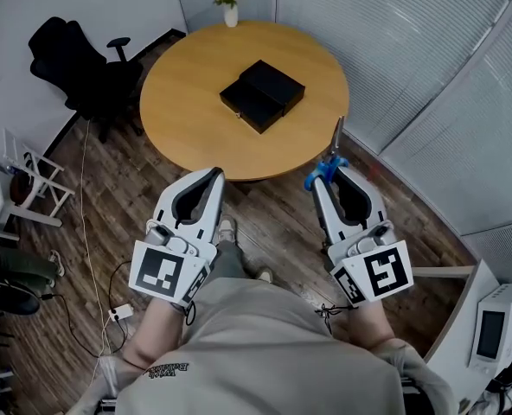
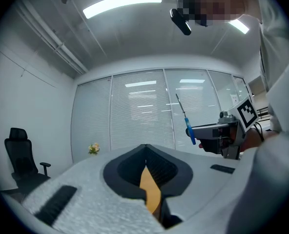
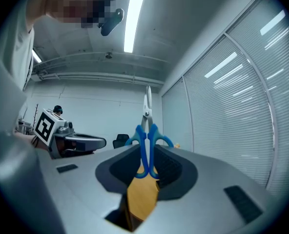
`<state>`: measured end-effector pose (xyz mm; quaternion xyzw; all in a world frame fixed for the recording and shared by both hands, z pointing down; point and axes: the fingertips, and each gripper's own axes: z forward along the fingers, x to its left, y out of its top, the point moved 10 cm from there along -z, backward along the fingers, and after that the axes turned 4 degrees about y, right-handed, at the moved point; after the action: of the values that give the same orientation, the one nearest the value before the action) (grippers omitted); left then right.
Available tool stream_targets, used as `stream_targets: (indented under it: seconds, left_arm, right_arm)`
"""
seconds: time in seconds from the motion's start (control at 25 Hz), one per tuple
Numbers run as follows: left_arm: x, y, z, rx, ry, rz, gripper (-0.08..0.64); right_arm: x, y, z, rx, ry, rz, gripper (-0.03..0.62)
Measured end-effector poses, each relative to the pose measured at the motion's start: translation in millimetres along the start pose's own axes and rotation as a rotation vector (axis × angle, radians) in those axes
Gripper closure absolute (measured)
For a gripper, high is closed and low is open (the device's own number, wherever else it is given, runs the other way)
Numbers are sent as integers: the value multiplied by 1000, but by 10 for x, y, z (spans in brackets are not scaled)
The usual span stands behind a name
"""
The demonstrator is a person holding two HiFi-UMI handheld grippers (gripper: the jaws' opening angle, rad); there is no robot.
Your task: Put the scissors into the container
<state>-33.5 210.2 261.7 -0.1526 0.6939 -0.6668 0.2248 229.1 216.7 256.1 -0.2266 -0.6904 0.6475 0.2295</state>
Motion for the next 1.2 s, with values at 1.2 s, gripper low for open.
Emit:
stream_targets:
  seconds: [1.2]
  left_arm:
    - [1934, -263, 1526, 7, -80, -35, 539]
  right_arm:
    - [-526, -30, 2231, 61, -60, -16, 495]
